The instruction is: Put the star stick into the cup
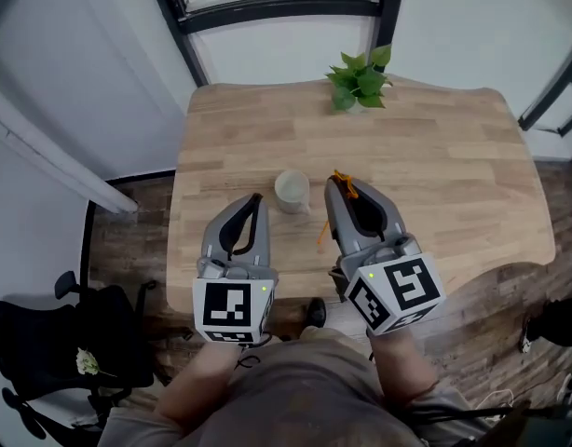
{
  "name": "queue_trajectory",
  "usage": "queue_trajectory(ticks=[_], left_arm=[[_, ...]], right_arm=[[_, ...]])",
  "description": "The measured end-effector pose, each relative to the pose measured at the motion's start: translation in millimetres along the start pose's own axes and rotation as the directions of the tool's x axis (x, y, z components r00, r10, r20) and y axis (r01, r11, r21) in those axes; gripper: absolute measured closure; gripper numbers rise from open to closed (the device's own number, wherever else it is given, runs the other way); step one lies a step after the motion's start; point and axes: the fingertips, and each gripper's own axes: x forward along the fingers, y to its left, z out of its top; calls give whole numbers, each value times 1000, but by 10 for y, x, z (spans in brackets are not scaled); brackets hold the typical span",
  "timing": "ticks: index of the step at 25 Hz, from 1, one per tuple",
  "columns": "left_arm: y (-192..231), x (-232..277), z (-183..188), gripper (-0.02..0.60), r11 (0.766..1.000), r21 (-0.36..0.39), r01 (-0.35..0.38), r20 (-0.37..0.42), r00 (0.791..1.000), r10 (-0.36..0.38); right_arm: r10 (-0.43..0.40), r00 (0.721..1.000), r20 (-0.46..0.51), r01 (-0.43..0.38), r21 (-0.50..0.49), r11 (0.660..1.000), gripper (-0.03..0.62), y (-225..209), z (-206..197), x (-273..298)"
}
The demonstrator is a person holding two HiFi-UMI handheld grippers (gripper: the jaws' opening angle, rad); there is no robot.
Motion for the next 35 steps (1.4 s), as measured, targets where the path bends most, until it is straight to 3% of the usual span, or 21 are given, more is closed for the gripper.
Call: queue_trajectory(ticks=[8,15,24,35], left_arm=[[217,123,225,581,995,-3,-95,60,994,95],[471,248,229,581,991,-30,-131,64,989,133],[834,652,-62,581,993,-73,-92,5,996,92],[942,1117,-620,581,990,-142,-5,-88,996,-8]], right_arm=[[113,993,45,-112,-21,993,551,20,275,340],[151,988,43,-150,-27,988,551,58,349,649],[104,994,-20,-104,-15,994,551,-108,116,1158],[55,987,-154,-46,58,997,551,-359,-646,1543]])
